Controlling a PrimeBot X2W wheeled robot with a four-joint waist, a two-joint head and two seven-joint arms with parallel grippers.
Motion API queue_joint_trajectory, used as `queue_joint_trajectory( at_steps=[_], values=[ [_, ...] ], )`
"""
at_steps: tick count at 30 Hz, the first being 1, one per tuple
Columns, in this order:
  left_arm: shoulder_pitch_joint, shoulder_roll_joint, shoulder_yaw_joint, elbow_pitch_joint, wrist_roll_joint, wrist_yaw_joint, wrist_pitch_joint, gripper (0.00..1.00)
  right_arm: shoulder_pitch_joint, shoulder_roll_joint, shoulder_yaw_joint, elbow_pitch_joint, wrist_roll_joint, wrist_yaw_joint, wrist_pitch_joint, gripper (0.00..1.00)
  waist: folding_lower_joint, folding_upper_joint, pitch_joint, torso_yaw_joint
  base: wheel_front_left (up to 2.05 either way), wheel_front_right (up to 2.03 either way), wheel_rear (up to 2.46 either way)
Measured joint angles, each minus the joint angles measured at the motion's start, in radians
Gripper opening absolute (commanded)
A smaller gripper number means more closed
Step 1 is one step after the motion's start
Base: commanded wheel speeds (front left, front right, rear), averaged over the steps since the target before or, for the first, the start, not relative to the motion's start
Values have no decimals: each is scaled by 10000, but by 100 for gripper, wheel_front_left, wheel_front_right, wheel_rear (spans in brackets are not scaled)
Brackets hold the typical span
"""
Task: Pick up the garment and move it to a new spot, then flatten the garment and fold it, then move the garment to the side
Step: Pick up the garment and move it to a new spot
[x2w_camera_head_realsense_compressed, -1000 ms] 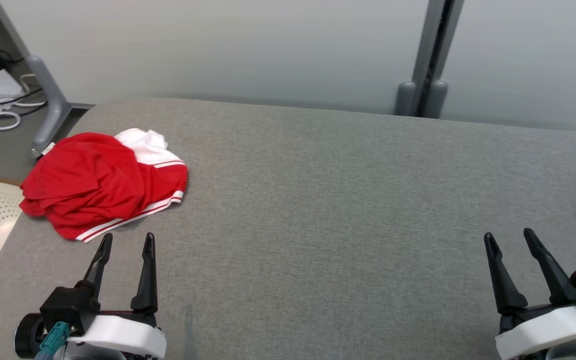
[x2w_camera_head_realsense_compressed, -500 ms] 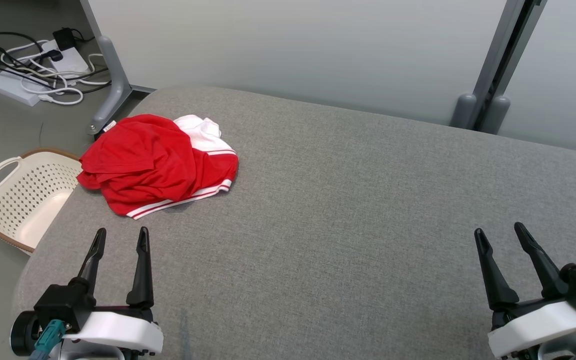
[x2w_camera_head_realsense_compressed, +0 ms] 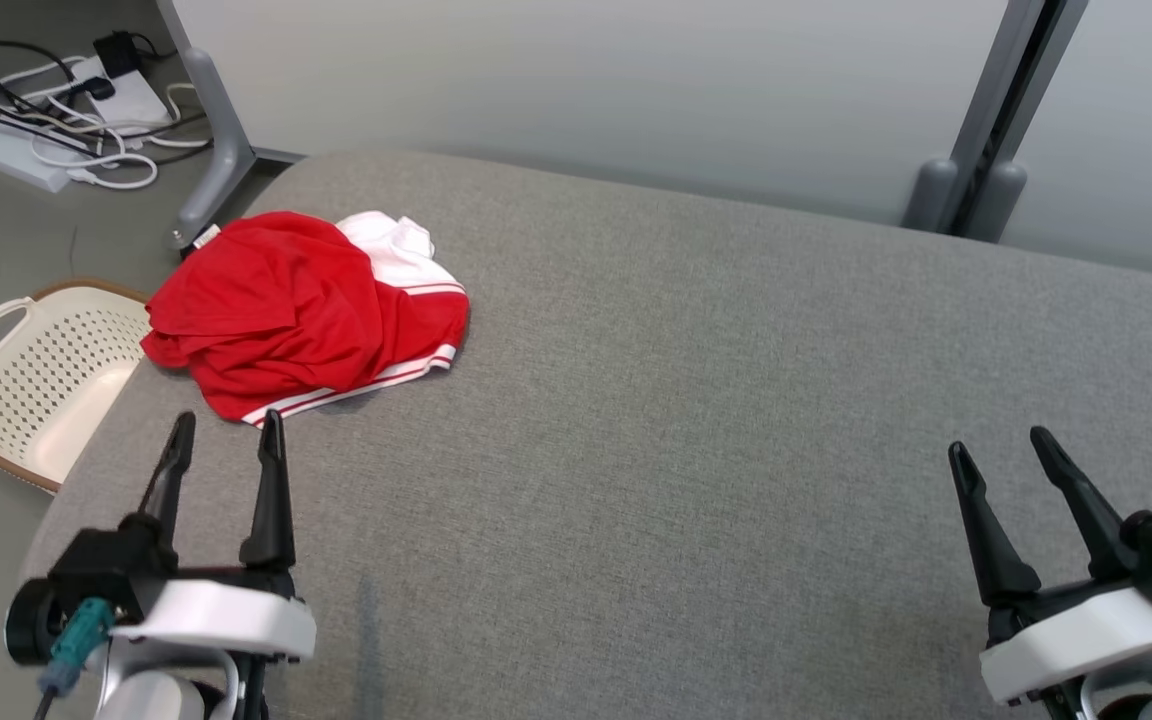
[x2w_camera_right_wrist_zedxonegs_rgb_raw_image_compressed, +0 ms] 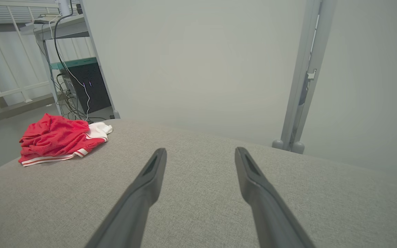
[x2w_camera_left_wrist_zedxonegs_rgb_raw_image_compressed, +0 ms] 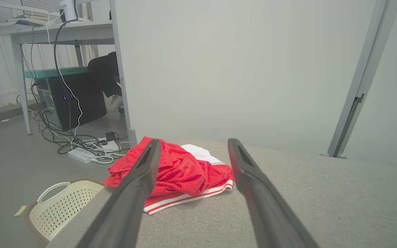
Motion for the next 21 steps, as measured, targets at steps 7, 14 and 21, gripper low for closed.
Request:
queue_joint_trajectory(
  at_steps=[7,14,21],
  values=[
    [-1487,92,284,228,29,-153,-42,100,-487,-278,56,-487,-205,0,336,100,0,0,764,-227,0,0,0],
    [-3335,370,589,1546,-73,-531,-58,100,-1178,-512,96,-1041,-437,0,604,100,0,0,1864,-689,0,0,0],
    [-5178,550,594,3929,-414,-1237,69,100,-1697,-546,59,-1283,-554,0,627,100,0,0,3053,-1194,0,0,0]
  ],
)
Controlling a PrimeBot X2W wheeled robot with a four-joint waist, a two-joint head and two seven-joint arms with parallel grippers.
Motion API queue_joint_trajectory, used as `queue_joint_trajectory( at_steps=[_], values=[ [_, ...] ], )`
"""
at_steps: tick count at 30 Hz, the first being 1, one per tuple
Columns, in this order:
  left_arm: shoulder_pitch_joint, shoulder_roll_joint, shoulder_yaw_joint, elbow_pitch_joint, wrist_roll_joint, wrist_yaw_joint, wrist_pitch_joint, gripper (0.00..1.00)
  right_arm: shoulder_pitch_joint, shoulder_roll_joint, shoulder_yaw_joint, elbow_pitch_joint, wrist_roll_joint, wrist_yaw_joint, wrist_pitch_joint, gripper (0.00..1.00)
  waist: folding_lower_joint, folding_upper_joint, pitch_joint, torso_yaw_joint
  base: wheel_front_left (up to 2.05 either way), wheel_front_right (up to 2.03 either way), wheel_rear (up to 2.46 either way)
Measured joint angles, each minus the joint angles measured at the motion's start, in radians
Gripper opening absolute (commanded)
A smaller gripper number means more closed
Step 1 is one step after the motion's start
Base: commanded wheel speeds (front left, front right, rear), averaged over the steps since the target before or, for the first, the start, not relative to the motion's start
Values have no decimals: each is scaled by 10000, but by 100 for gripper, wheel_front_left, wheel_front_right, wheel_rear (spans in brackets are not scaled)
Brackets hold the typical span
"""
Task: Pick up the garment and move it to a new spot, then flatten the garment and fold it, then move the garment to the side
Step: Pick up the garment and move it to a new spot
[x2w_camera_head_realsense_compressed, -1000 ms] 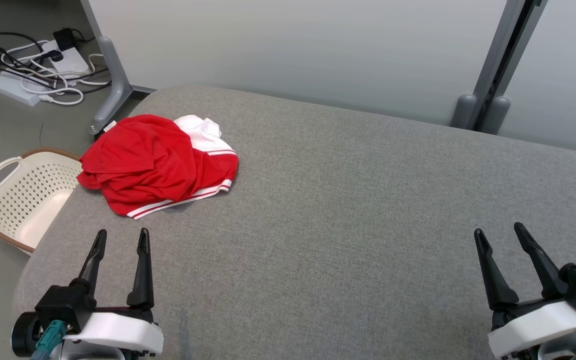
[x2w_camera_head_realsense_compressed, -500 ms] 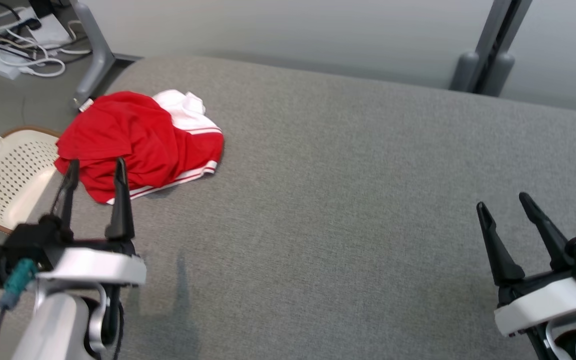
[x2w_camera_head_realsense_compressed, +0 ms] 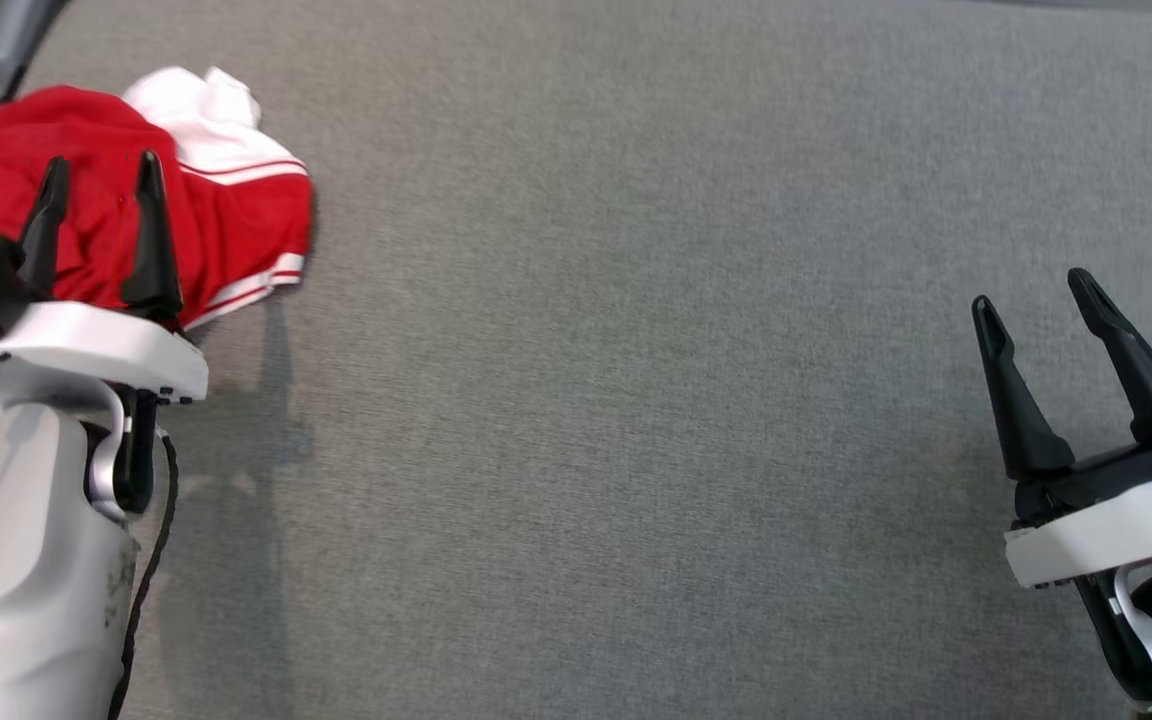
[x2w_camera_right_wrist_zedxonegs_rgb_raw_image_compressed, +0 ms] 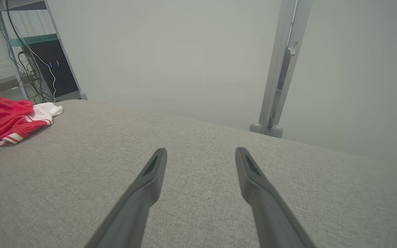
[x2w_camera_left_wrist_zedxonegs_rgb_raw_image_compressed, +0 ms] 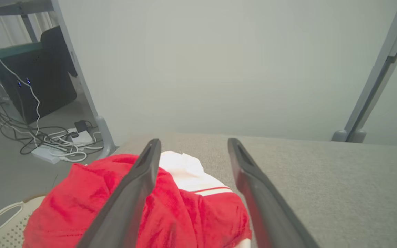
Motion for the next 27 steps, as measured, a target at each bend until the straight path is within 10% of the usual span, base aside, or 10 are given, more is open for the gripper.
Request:
queue_joint_trajectory(
  at_steps=[14,17,18,27],
  values=[
    [-2216,-314,-581,4874,-454,-1039,717,100,-606,23,92,198,-90,0,-201,100,0,0,1349,-768,0,0,0],
    [-2438,-295,-627,5264,-545,-1126,865,13,-662,56,88,263,-88,0,-232,100,0,0,1342,-820,0,0,0],
    [-2503,-290,-665,5411,-587,-1137,905,0,-675,63,88,291,-88,0,-267,100,0,0,1320,-841,0,0,0],
    [-2412,-105,-734,6034,-665,-1210,119,0,-597,155,-27,690,-25,0,-608,100,0,0,693,-999,0,0,0]
  ],
)
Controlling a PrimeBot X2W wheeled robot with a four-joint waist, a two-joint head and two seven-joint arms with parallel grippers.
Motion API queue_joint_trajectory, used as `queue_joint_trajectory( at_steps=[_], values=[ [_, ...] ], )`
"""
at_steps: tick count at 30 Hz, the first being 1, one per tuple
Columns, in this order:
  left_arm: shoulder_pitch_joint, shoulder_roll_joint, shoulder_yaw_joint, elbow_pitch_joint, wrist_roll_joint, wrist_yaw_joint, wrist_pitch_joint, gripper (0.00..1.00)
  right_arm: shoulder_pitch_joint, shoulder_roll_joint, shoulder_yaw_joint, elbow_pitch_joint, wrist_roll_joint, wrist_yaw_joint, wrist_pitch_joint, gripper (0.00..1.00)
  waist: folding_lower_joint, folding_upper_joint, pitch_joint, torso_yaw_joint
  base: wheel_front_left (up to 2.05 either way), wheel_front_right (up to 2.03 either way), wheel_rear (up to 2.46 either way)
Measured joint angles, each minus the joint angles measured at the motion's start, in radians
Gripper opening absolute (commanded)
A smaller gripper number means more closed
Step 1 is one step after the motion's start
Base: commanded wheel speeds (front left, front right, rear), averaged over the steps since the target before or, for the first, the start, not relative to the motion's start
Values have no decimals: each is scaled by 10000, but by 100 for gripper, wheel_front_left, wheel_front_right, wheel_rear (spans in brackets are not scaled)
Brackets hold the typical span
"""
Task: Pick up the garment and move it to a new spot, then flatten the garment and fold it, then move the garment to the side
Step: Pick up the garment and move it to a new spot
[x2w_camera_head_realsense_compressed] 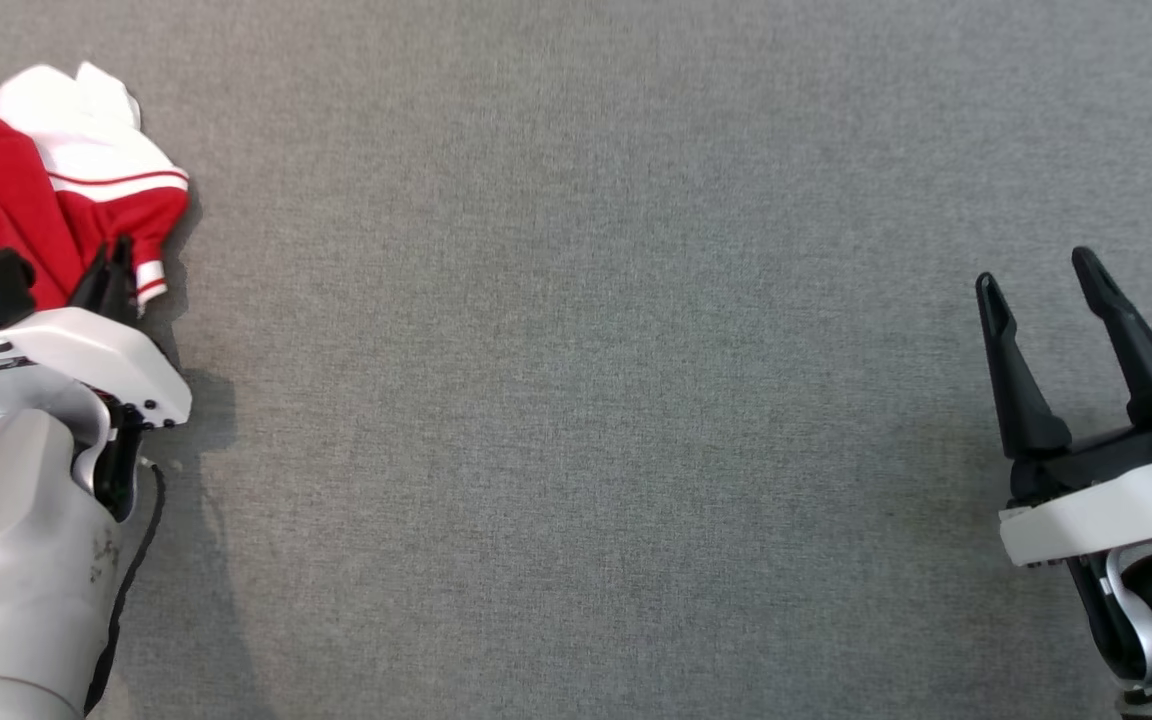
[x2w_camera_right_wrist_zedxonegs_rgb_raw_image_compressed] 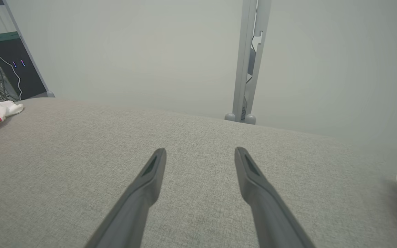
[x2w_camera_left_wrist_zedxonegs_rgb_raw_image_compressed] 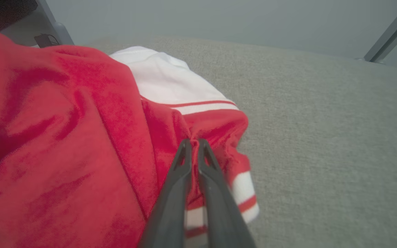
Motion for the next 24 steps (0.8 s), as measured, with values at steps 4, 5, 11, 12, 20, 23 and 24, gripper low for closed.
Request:
queue_joint_trajectory(
  at_steps=[4,5,11,12,20,23,24],
  values=[
    [351,174,121,-343,4,81,-201,0,218,69,-19,211,38,0,-138,100,0,0,-502,-65,0,0,0],
    [476,188,163,-483,8,115,-203,0,283,75,-23,247,65,0,-163,100,0,0,-636,-82,0,0,0],
    [1769,533,746,-2579,242,619,-244,0,661,180,17,466,165,0,-293,100,0,0,-1498,-220,0,0,0],
    [2091,531,832,-3005,322,706,-245,0,749,186,29,506,182,0,-309,100,0,0,-1641,-249,0,0,0],
    [4876,368,1223,-6098,633,1517,-244,0,1494,272,111,732,418,0,-428,100,0,0,-2752,-527,0,0,0],
    [5934,219,1243,-7221,642,1870,-113,0,1755,295,102,792,533,0,-441,100,0,0,-3107,-672,0,0,0],
    [6239,184,1233,-7578,639,1958,-8,0,1814,305,77,798,539,0,-464,100,0,0,-3197,-728,0,0,0]
  ],
)
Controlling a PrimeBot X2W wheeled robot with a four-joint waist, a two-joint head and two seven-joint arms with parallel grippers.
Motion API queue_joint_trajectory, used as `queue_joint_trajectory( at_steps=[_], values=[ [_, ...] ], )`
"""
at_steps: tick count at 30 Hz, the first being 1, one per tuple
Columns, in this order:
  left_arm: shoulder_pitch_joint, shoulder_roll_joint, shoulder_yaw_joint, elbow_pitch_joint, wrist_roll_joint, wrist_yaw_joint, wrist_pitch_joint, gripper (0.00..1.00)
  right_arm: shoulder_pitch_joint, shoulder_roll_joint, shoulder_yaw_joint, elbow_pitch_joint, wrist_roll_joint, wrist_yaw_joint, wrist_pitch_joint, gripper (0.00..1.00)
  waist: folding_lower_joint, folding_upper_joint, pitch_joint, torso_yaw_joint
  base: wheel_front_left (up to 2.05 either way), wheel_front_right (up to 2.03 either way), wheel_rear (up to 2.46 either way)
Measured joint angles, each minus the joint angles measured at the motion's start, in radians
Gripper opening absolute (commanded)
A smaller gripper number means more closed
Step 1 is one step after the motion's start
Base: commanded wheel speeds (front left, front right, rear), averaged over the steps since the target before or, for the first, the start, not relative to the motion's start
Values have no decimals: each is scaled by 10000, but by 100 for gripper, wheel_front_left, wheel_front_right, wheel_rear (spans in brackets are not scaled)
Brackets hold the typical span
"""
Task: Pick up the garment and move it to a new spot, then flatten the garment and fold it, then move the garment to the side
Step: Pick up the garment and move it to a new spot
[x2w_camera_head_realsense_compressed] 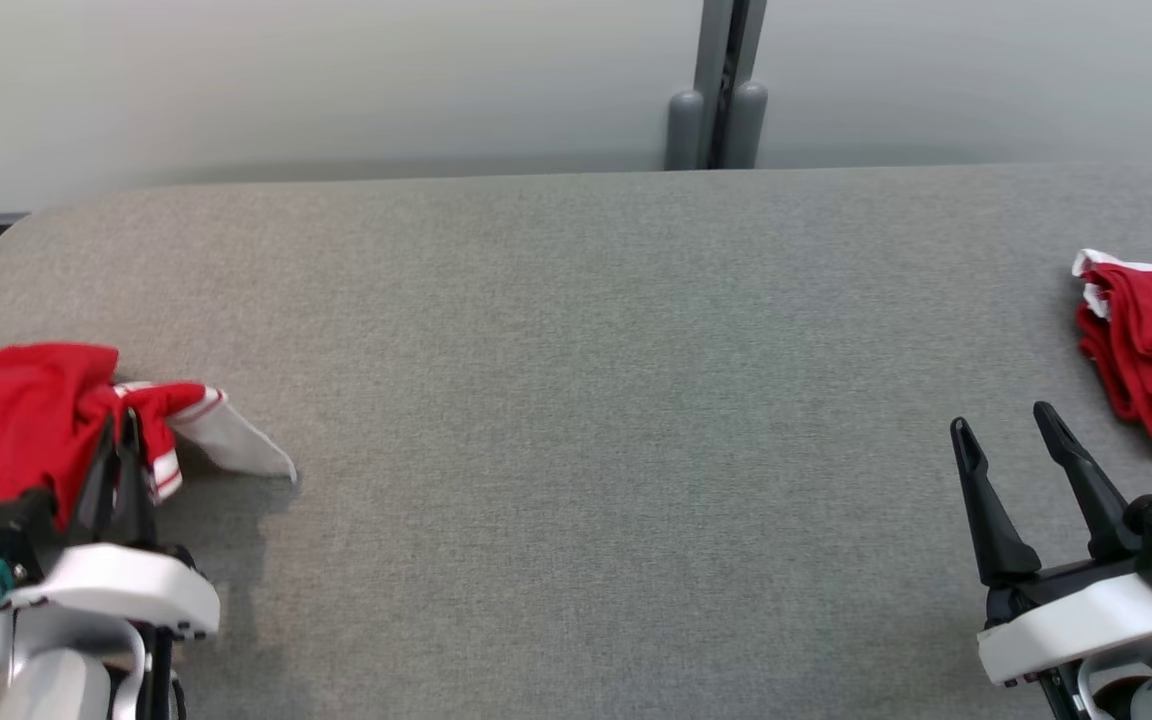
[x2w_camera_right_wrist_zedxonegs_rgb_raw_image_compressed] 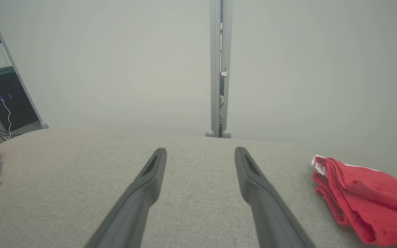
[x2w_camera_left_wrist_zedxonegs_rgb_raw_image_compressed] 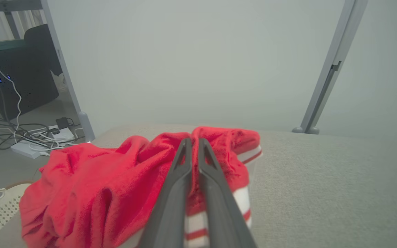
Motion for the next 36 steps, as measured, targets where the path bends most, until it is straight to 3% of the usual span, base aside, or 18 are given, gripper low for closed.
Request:
queue_joint_trajectory(
  at_steps=[6,14,23,36],
  values=[
    [1490,-86,-46,-1981,-38,525,696,0,168,71,2,-33,84,0,-2,100,1,0,-275,-346,0,0,0],
    [1893,-230,-748,-3407,105,556,1383,0,225,173,-36,-153,167,0,-2,100,0,0,-176,-629,0,0,0],
    [2,-468,-2057,-3923,639,-236,1549,0,-300,328,-48,-428,157,0,-111,100,0,0,724,-1243,0,0,0],
    [-3361,-1559,-4188,-3563,1450,-1406,1916,0,-1003,746,284,-23,251,-2,-813,100,0,0,2237,-3164,0,0,0]
  ],
)
